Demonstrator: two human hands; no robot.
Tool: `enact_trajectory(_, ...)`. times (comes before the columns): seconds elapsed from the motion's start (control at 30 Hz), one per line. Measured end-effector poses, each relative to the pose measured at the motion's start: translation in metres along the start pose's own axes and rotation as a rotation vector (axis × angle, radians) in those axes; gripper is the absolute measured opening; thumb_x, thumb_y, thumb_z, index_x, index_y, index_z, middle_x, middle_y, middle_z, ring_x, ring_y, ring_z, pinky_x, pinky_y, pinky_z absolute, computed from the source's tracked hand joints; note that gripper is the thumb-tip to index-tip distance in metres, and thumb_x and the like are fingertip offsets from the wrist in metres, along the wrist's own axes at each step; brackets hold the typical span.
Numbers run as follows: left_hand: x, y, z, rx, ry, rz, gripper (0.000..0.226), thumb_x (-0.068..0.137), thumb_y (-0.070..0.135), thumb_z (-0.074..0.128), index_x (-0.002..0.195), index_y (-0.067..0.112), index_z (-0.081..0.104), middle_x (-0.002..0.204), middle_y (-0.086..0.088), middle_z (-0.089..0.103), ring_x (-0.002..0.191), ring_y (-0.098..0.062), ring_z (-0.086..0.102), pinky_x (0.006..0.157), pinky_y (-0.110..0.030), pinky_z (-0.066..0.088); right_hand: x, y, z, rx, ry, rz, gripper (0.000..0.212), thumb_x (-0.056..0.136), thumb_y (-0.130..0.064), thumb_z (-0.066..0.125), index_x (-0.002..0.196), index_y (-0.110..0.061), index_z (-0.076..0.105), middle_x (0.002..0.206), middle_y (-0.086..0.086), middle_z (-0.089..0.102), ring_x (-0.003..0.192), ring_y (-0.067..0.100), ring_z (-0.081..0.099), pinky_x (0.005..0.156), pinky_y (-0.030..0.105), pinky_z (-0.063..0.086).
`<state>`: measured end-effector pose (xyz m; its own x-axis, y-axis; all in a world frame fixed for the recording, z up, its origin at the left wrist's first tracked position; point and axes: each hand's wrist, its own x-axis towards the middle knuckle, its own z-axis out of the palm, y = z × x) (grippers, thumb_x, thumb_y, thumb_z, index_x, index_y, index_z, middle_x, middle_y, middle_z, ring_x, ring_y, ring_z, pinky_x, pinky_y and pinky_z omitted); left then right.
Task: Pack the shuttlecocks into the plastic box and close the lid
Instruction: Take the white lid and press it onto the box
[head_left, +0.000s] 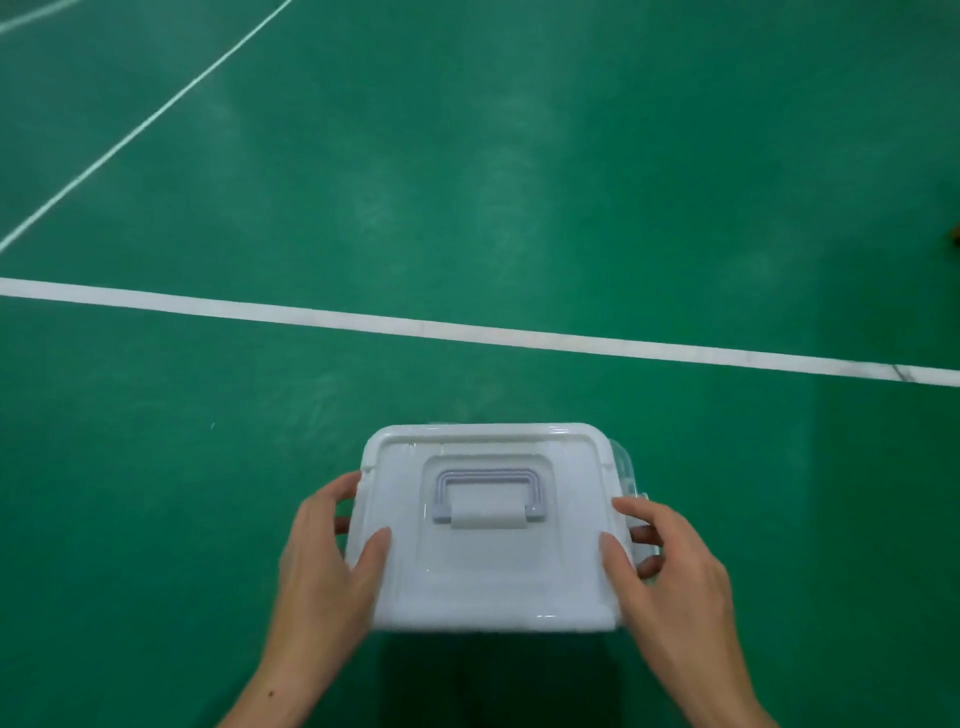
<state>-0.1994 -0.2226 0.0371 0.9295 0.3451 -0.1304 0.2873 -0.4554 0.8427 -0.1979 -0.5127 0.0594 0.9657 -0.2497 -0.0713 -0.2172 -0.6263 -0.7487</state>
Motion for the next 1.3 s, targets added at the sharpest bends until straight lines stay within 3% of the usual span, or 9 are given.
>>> enact_trajectory(0.3,0.018,0.005,0.041,0.124,-0.008,0.157,0.051,0.094,0.011,0.073,0.140,0.022,0.057,0.124,0.010,0.053,0.108,-0.016,0.059,0.096,-0.042,0.052,0.029,0.029,0.000,-0.051,0.090,0.022,0.023,0.093,-0.027,0.076,0.114,-0.032,0.067,0.107,-0.011,0.067,0.087,0.001,0.066,0.070,0.022,0.049)
enact_trajectory(0.6,0.032,0.005,0.048,0.236,0.115,0.104,0.033,0.092,0.025,0.075,0.123,0.028,0.067,0.110,0.012,0.063,0.088,-0.015,0.065,0.075,-0.043,0.056,0.053,0.039,0.006,-0.005,0.078,0.157,0.018,0.086,-0.039,0.080,0.094,-0.037,0.065,0.093,-0.015,0.071,0.078,0.009,0.069,0.075,0.042,0.059)
enact_trajectory(0.73,0.039,-0.004,0.052,0.139,0.113,0.014,0.047,0.089,0.027,0.080,0.132,0.025,0.063,0.122,0.003,0.066,0.112,-0.024,0.061,0.092,-0.045,0.051,0.067,0.049,0.002,-0.011,0.015,0.335,0.052,0.073,-0.059,0.083,0.115,-0.037,0.061,0.122,-0.009,0.066,0.111,0.020,0.063,0.090,0.046,0.056)
enact_trajectory(0.83,0.042,-0.004,0.049,-0.020,0.042,-0.235,0.073,0.088,0.035,0.082,0.149,0.013,0.050,0.145,-0.010,0.059,0.126,-0.030,0.060,0.105,-0.048,0.049,0.072,0.054,-0.002,0.138,-0.146,0.487,0.088,0.078,-0.057,0.084,0.146,-0.012,0.051,0.141,0.007,0.062,0.122,0.024,0.064,0.103,0.044,0.053)
enact_trajectory(0.9,0.043,-0.001,0.045,-0.159,-0.036,-0.416,0.079,0.086,0.038,0.085,0.149,0.007,0.049,0.138,-0.015,0.065,0.114,-0.031,0.069,0.098,-0.045,0.054,0.072,0.055,-0.007,0.216,-0.238,0.506,0.070,0.084,-0.052,0.082,0.131,-0.004,0.064,0.124,0.007,0.074,0.105,0.022,0.072,0.089,0.036,0.057)
enact_trajectory(1.0,0.046,0.000,0.040,-0.265,-0.063,-0.438,0.041,0.082,0.031,0.088,0.110,0.004,0.073,0.100,-0.009,0.081,0.087,-0.028,0.078,0.075,-0.037,0.061,0.070,0.053,-0.007,0.248,-0.237,0.440,0.036,0.087,-0.042,0.081,0.095,-0.007,0.079,0.090,0.003,0.082,0.078,0.016,0.077,0.072,0.031,0.059)
enact_trajectory(1.07,0.045,-0.001,0.042,-0.221,-0.007,-0.349,0.027,0.082,0.028,0.089,0.097,0.009,0.078,0.086,-0.001,0.081,0.085,-0.026,0.079,0.071,-0.037,0.062,0.070,0.056,-0.001,0.229,-0.154,0.397,0.028,0.087,-0.037,0.083,0.091,-0.010,0.078,0.082,-0.001,0.081,0.078,0.021,0.078,0.073,0.039,0.063)
enact_trajectory(1.2,0.034,0.001,0.048,-0.012,0.094,-0.170,0.025,0.085,0.029,0.084,0.108,0.018,0.080,0.085,0.016,0.076,0.082,-0.009,0.075,0.080,-0.038,0.062,0.060,0.054,0.011,0.033,-0.050,0.295,0.023,0.085,-0.052,0.073,0.084,-0.029,0.072,0.078,-0.016,0.077,0.079,0.017,0.075,0.075,0.047,0.063)
enact_trajectory(1.3,0.025,0.005,0.051,0.218,0.169,-0.083,0.021,0.090,0.045,0.074,0.104,0.029,0.077,0.084,0.010,0.078,0.081,-0.024,0.073,0.072,-0.043,0.061,0.052,0.046,0.013,-0.191,-0.004,0.232,0.032,0.091,-0.055,0.063,0.093,-0.024,0.069,0.076,-0.010,0.073,0.078,0.025,0.067,0.074,0.041,0.058)
